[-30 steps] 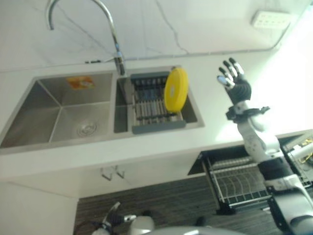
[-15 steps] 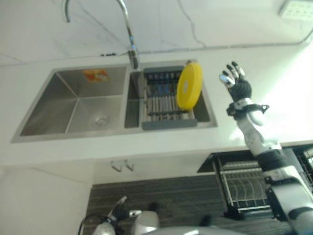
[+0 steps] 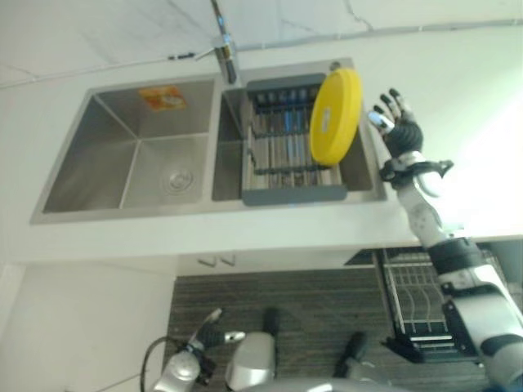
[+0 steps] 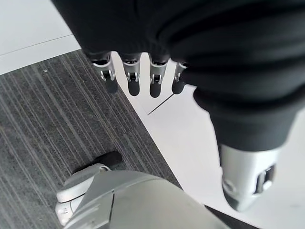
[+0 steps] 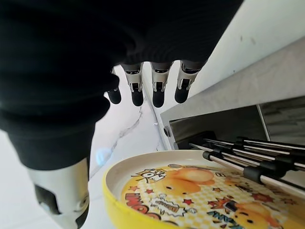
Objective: Place the dishes in the dishwasher.
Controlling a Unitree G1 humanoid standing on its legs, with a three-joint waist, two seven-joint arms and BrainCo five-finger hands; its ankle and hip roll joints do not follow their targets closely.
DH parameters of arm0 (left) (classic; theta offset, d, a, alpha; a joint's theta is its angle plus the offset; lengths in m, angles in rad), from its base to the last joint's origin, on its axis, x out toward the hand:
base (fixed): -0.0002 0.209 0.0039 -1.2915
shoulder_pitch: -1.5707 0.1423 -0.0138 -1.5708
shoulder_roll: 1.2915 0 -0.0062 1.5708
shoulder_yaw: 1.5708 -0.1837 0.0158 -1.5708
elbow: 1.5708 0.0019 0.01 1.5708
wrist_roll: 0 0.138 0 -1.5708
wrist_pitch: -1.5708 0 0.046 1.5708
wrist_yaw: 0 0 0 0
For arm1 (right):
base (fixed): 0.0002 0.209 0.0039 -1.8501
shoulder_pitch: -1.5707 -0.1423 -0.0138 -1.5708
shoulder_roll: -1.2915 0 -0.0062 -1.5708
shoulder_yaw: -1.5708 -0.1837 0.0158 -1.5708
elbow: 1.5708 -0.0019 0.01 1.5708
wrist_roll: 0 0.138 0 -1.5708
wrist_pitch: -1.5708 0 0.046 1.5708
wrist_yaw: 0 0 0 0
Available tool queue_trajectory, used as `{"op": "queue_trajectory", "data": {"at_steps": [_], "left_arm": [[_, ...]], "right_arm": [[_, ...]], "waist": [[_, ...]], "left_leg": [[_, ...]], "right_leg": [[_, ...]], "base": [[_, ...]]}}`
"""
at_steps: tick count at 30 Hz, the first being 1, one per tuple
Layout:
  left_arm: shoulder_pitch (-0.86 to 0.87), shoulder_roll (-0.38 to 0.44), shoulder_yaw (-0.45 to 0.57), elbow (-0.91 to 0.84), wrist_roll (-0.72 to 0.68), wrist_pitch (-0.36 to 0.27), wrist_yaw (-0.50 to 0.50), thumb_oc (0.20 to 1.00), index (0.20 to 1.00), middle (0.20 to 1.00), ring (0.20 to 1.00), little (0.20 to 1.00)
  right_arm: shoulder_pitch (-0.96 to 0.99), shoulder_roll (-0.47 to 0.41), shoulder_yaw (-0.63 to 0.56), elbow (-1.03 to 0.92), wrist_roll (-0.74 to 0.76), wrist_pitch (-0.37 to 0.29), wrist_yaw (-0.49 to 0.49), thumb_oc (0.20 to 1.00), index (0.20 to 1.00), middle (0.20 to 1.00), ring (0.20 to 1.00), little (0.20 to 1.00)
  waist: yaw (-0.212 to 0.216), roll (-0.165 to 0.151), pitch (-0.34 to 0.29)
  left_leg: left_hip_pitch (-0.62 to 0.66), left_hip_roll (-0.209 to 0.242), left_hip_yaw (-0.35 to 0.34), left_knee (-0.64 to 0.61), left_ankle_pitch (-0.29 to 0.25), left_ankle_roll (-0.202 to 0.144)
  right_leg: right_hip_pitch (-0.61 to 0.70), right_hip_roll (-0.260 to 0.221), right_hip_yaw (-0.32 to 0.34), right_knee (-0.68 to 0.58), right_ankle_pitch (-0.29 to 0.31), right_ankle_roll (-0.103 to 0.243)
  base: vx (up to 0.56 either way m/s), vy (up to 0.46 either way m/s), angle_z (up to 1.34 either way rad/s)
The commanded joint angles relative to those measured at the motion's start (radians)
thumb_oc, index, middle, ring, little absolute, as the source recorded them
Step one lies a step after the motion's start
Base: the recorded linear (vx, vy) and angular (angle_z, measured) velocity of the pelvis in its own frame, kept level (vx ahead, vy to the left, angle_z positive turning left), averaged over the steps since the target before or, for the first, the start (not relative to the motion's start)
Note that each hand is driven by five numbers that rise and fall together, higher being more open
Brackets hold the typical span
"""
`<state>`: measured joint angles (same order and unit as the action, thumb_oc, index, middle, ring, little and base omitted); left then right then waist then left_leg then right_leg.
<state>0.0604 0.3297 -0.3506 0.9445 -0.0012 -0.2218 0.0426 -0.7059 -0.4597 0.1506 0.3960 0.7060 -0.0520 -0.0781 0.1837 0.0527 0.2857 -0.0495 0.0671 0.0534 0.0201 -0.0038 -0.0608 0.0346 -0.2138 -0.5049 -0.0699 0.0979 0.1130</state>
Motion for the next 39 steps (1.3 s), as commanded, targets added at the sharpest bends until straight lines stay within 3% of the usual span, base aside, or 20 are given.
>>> {"op": "queue_trajectory", "data": {"at_steps": [1, 10, 15, 39], "left_arm": [[0.009, 0.040, -0.059, -0.007, -0.001, -0.021, 0.020, 1.000, 1.000, 1.000, 1.000, 1.000], [0.013, 0.039, -0.050, -0.023, -0.012, -0.012, 0.010, 1.000, 1.000, 1.000, 1.000, 1.000], [0.019, 0.034, -0.043, -0.017, -0.016, -0.010, 0.013, 1.000, 1.000, 1.000, 1.000, 1.000], [0.005, 0.032, -0.050, -0.049, -0.035, 0.000, 0.012, 1.000, 1.000, 1.000, 1.000, 1.000]], "right_arm": [[-0.116, -0.035, 0.024, -0.033, -0.006, -0.048, 0.012, 1.000, 1.000, 1.000, 1.000, 1.000], [-0.091, -0.016, 0.022, -0.081, 0.009, -0.054, 0.007, 1.000, 1.000, 1.000, 1.000, 1.000], [-0.068, 0.009, 0.041, -0.133, -0.011, -0.020, -0.006, 1.000, 1.000, 1.000, 1.000, 1.000], [-0.057, 0.041, 0.069, -0.108, -0.015, -0.029, -0.027, 1.000, 1.000, 1.000, 1.000, 1.000]], "waist": [[0.041, -0.014, -0.022], [0.038, -0.018, -0.019], [0.030, -0.019, -0.020], [0.040, -0.014, 0.000]], "left_leg": [[-0.044, 0.069, 0.049, -0.040, 0.043, -0.038], [-0.049, 0.074, 0.057, -0.033, 0.048, -0.038], [-0.043, 0.079, 0.066, -0.032, 0.047, -0.039], [-0.063, 0.078, 0.067, -0.028, 0.051, -0.042]], "right_leg": [[0.033, -0.155, 0.025, 0.131, -0.099, 0.109], [0.035, -0.157, 0.020, 0.128, -0.093, 0.109], [0.034, -0.159, 0.022, 0.129, -0.091, 0.110], [0.034, -0.165, 0.019, 0.128, -0.089, 0.112]], "base": [[0.00, 0.000, 0.00], [0.00, 0.000, 0.00], [0.01, 0.003, -0.02], [0.00, 0.001, 0.00]]}}
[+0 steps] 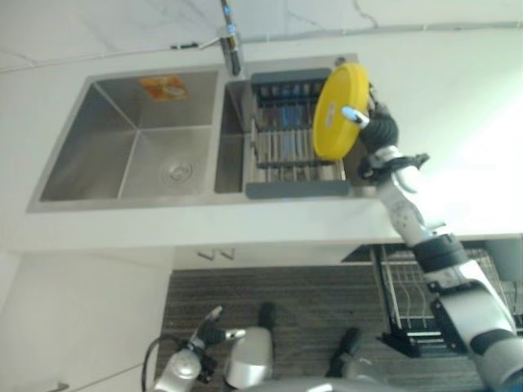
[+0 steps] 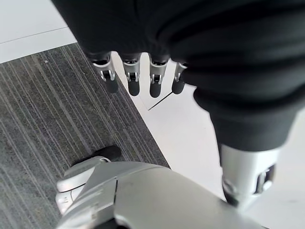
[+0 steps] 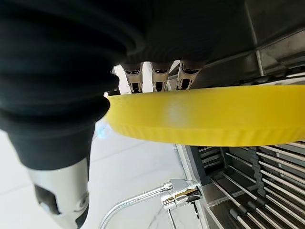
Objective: Place the dishes in the dishwasher.
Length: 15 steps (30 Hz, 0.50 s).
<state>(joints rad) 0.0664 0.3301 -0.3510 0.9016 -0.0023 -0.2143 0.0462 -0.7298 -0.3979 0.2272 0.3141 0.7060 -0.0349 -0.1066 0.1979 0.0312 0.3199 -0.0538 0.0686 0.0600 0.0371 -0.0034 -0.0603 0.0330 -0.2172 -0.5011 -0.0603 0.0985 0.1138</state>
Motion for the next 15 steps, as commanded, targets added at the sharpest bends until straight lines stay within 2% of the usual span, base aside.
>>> {"op": "queue_trajectory", "data": {"at_steps": [1, 3, 4, 5, 6, 7, 15], "left_arm": [[-0.003, 0.032, -0.051, -0.008, -0.035, -0.008, 0.009, 1.000, 1.000, 1.000, 1.000, 1.000], [-0.005, 0.031, -0.052, -0.012, -0.036, -0.005, 0.011, 1.000, 1.000, 1.000, 1.000, 1.000], [-0.005, 0.030, -0.052, -0.013, -0.038, -0.005, 0.012, 1.000, 1.000, 1.000, 1.000, 1.000], [-0.007, 0.030, -0.052, -0.014, -0.039, -0.004, 0.012, 1.000, 1.000, 1.000, 1.000, 1.000], [-0.007, 0.031, -0.054, -0.015, -0.040, -0.005, 0.013, 1.000, 1.000, 1.000, 1.000, 1.000], [-0.007, 0.030, -0.053, -0.018, -0.037, -0.005, 0.014, 1.000, 1.000, 1.000, 1.000, 1.000], [-0.024, 0.034, -0.063, -0.022, -0.046, -0.006, 0.017, 1.000, 1.000, 1.000, 1.000, 1.000]], "right_arm": [[-0.034, -0.021, -0.007, -0.024, -0.019, -0.047, 0.002, 1.000, 1.000, 1.000, 1.000, 1.000], [-0.039, -0.019, -0.006, -0.021, -0.035, -0.041, -0.010, 1.000, 1.000, 1.000, 1.000, 1.000], [-0.044, -0.020, -0.004, -0.013, -0.073, -0.031, -0.039, 0.708, 0.708, 0.708, 0.708, 0.708], [-0.047, -0.021, -0.004, -0.010, -0.089, -0.026, -0.047, 0.507, 0.507, 0.507, 0.507, 0.507], [-0.052, -0.026, -0.002, -0.005, -0.108, -0.015, -0.060, 0.395, 0.395, 0.395, 0.395, 0.395], [-0.056, -0.032, -0.002, 0.003, -0.118, -0.002, -0.067, 0.200, 0.200, 0.200, 0.200, 0.200], [-0.096, -0.054, 0.020, 0.078, -0.143, 0.024, -0.072, 0.200, 0.200, 0.200, 0.200, 0.200]], "waist": [[0.026, 0.008, -0.032], [0.026, 0.009, -0.029], [0.028, 0.010, -0.028], [0.028, 0.010, -0.026], [0.028, 0.010, -0.025], [0.029, 0.011, -0.023], [0.036, 0.014, -0.006]], "left_leg": [[-0.061, 0.076, 0.059, -0.044, 0.051, -0.042], [-0.064, 0.076, 0.058, -0.042, 0.051, -0.043], [-0.067, 0.075, 0.057, -0.041, 0.051, -0.043], [-0.067, 0.075, 0.056, -0.041, 0.051, -0.043], [-0.069, 0.074, 0.056, -0.041, 0.051, -0.043], [-0.071, 0.074, 0.055, -0.040, 0.051, -0.043], [-0.087, 0.070, 0.047, -0.031, 0.052, -0.044]], "right_leg": [[0.034, -0.161, 0.016, 0.119, -0.089, 0.111], [0.031, -0.162, 0.016, 0.121, -0.090, 0.111], [0.029, -0.163, 0.017, 0.123, -0.089, 0.111], [0.028, -0.163, 0.018, 0.124, -0.090, 0.111], [0.027, -0.164, 0.018, 0.125, -0.089, 0.111], [0.025, -0.164, 0.018, 0.125, -0.089, 0.110], [0.017, -0.166, 0.020, 0.132, -0.093, 0.108]], "base": [[0.00, 0.000, 0.00], [0.00, 0.000, 0.00], [0.00, 0.000, 0.00], [0.00, 0.000, 0.00], [0.00, 0.000, 0.00], [0.00, 0.000, 0.00], [0.00, 0.000, 0.00]]}}
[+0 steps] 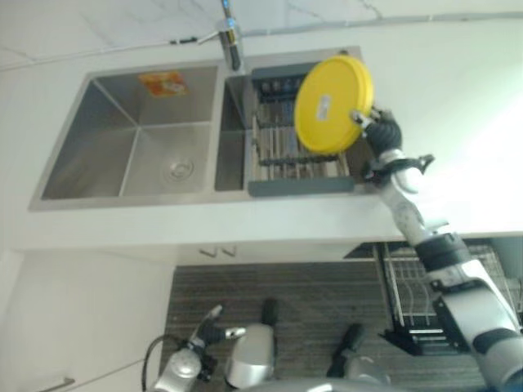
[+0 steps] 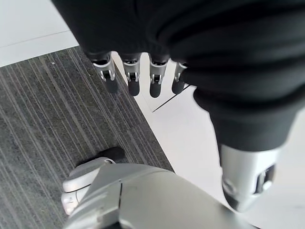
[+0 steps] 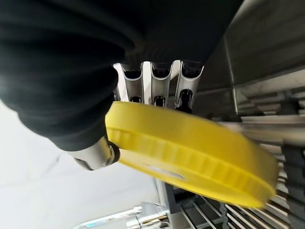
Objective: Place the dishes in the dishwasher.
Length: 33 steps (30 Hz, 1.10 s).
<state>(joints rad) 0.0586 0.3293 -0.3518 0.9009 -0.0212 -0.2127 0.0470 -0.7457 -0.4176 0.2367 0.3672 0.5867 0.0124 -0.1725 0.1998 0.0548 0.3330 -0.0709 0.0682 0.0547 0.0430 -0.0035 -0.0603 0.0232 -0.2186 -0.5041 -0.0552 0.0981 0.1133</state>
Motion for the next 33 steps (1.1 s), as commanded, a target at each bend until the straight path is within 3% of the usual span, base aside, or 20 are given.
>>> {"op": "queue_trajectory", "data": {"at_steps": [1, 15, 19, 25, 29, 33], "left_arm": [[-0.023, 0.035, -0.067, -0.021, -0.032, -0.008, 0.017, 1.000, 1.000, 1.000, 1.000, 1.000], [-0.025, 0.036, -0.067, -0.034, -0.036, 0.002, 0.018, 1.000, 1.000, 1.000, 1.000, 1.000], [-0.018, 0.034, -0.065, -0.032, -0.035, 0.005, 0.020, 1.000, 1.000, 1.000, 1.000, 1.000], [-0.017, 0.027, -0.065, -0.023, -0.047, 0.021, 0.034, 1.000, 1.000, 1.000, 1.000, 1.000], [-0.001, 0.012, -0.052, 0.007, -0.048, 0.017, 0.054, 1.000, 1.000, 1.000, 1.000, 1.000], [0.007, -0.002, -0.037, 0.041, -0.052, 0.020, 0.056, 1.000, 1.000, 1.000, 1.000, 1.000]], "right_arm": [[-0.093, -0.033, 0.012, 0.042, -0.019, -0.024, 0.001, 0.200, 0.200, 0.200, 0.200, 0.200], [-0.099, -0.020, 0.012, 0.047, 0.002, -0.032, 0.000, 0.200, 0.200, 0.200, 0.200, 0.200], [-0.080, -0.013, 0.005, 0.034, 0.079, -0.041, 0.007, 0.200, 0.200, 0.200, 0.200, 0.200], [-0.010, 0.074, -0.046, -0.058, 0.422, -0.150, 0.018, 0.200, 0.200, 0.200, 0.200, 0.200], [0.062, 0.123, -0.071, -0.145, 0.491, -0.227, -0.007, 0.200, 0.200, 0.200, 0.200, 0.200], [0.120, 0.147, -0.082, -0.202, 0.506, -0.249, -0.028, 0.200, 0.200, 0.200, 0.200, 0.200]], "waist": [[0.036, -0.008, -0.015], [0.036, -0.003, -0.007], [0.030, -0.005, -0.012], [0.013, -0.007, -0.025], [-0.005, -0.013, -0.046], [-0.030, -0.021, -0.067]], "left_leg": [[-0.073, 0.070, 0.050, -0.036, 0.052, -0.044], [-0.073, 0.067, 0.047, -0.038, 0.053, -0.043], [-0.065, 0.066, 0.050, -0.042, 0.051, -0.042], [-0.043, 0.071, 0.067, -0.053, 0.048, -0.037], [-0.024, 0.081, 0.090, -0.060, 0.047, -0.034], [0.003, 0.094, 0.115, -0.056, 0.036, -0.033]], "right_leg": [[0.024, -0.165, 0.024, 0.129, -0.094, 0.108], [0.017, -0.166, 0.027, 0.135, -0.095, 0.106], [0.019, -0.162, 0.032, 0.132, -0.096, 0.106], [0.020, -0.155, 0.041, 0.128, -0.096, 0.104], [0.023, -0.149, 0.042, 0.116, -0.089, 0.105], [0.029, -0.131, 0.054, 0.126, -0.113, 0.100]], "base": [[0.00, 0.000, 0.00], [0.00, 0.001, 0.01], [0.00, 0.000, 0.00], [0.00, -0.006, 0.00], [-0.02, -0.057, -0.07], [-0.04, -0.068, -0.15]]}}
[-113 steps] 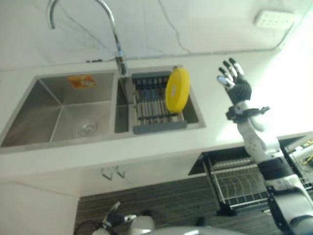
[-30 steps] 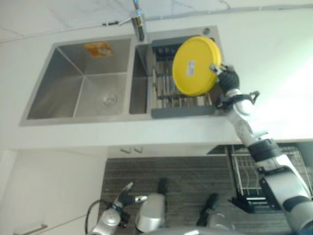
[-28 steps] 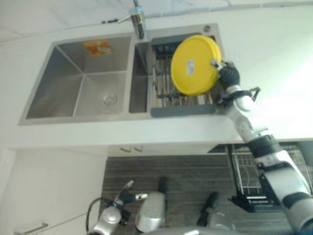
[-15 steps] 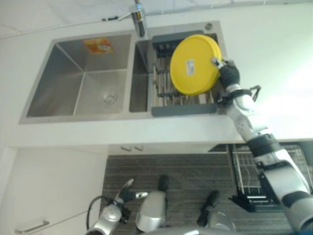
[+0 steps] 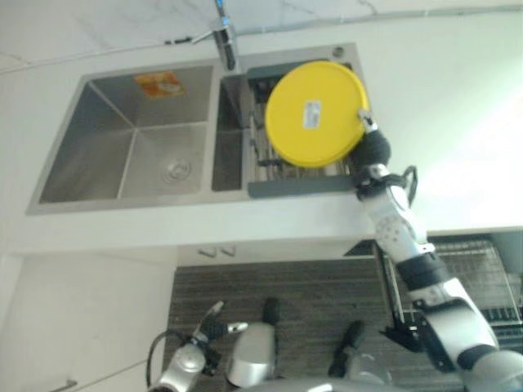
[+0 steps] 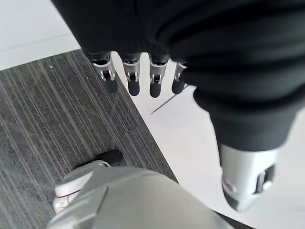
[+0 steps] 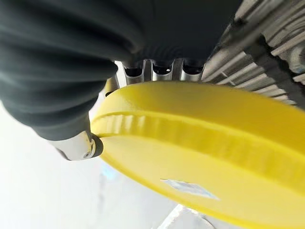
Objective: Place the dishes in the dishwasher.
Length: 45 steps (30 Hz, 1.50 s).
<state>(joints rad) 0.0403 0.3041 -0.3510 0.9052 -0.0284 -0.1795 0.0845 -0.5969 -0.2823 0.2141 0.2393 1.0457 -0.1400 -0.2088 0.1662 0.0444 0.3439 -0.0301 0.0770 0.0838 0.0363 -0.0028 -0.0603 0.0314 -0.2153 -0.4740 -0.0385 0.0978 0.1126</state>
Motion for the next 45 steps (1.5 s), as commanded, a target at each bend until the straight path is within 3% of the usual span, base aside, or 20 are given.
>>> {"op": "queue_trajectory", "data": {"at_steps": [1, 10, 19, 30, 35, 45], "left_arm": [[0.030, 0.019, -0.031, 0.051, -0.056, -0.014, 0.017, 1.000, 1.000, 1.000, 1.000, 1.000], [0.050, 0.001, 0.038, 0.143, -0.038, 0.039, 0.030, 1.000, 1.000, 1.000, 1.000, 1.000], [0.062, -0.032, 0.065, 0.200, -0.014, 0.035, 0.025, 1.000, 1.000, 1.000, 1.000, 1.000], [0.064, -0.039, 0.050, 0.209, 0.006, 0.033, 0.025, 1.000, 1.000, 1.000, 1.000, 1.000], [0.065, -0.031, 0.051, 0.190, -0.012, 0.035, 0.022, 1.000, 1.000, 1.000, 1.000, 1.000], [0.066, -0.027, 0.025, 0.141, -0.037, 0.057, 0.022, 1.000, 1.000, 1.000, 1.000, 1.000]], "right_arm": [[-0.007, 0.018, -0.057, -0.086, 0.044, -0.101, 0.003, 0.200, 0.200, 0.200, 0.200, 0.200], [0.098, 0.034, -0.063, -0.142, 0.082, -0.140, 0.027, 0.200, 0.200, 0.200, 0.200, 0.200], [0.314, -0.005, -0.133, -0.302, 0.145, -0.158, 0.073, 0.200, 0.200, 0.200, 0.200, 0.200], [0.476, -0.051, -0.277, -0.346, 0.204, -0.122, 0.109, 0.200, 0.200, 0.200, 0.200, 0.200], [0.521, -0.042, -0.290, -0.307, 0.199, -0.111, 0.117, 0.200, 0.200, 0.200, 0.200, 0.200], [0.517, -0.018, -0.242, -0.244, 0.141, -0.137, 0.102, 0.200, 0.200, 0.200, 0.200, 0.200]], "waist": [[-0.007, -0.013, -0.089], [-0.061, -0.038, -0.162], [-0.191, -0.058, -0.203], [-0.284, -0.066, -0.215], [-0.297, -0.059, -0.202], [-0.278, -0.032, -0.172]], "left_leg": [[-0.030, 0.089, 0.092, -0.042, 0.030, -0.031], [0.034, 0.095, 0.136, -0.002, -0.018, -0.017], [0.116, 0.108, 0.234, 0.013, -0.058, -0.013], [0.154, 0.105, 0.284, 0.003, -0.074, -0.017], [0.148, 0.099, 0.280, 0.010, -0.086, -0.010], [0.093, 0.094, 0.247, 0.007, -0.075, -0.009]], "right_leg": [[0.022, -0.126, 0.033, 0.115, -0.125, 0.098], [0.044, -0.090, 0.067, 0.103, -0.142, 0.081], [0.039, -0.038, 0.160, 0.076, -0.136, 0.067], [0.021, -0.011, 0.219, 0.055, -0.117, 0.066], [0.009, -0.013, 0.228, 0.068, -0.123, 0.066], [-0.041, -0.034, 0.215, 0.096, -0.128, 0.071]], "base": [[-0.02, -0.072, -0.17], [-0.03, -0.112, -0.23], [-0.07, -0.118, -0.55], [-0.03, -0.073, -0.25], [-0.01, -0.025, -0.15], [-0.04, 0.013, 0.08]]}}
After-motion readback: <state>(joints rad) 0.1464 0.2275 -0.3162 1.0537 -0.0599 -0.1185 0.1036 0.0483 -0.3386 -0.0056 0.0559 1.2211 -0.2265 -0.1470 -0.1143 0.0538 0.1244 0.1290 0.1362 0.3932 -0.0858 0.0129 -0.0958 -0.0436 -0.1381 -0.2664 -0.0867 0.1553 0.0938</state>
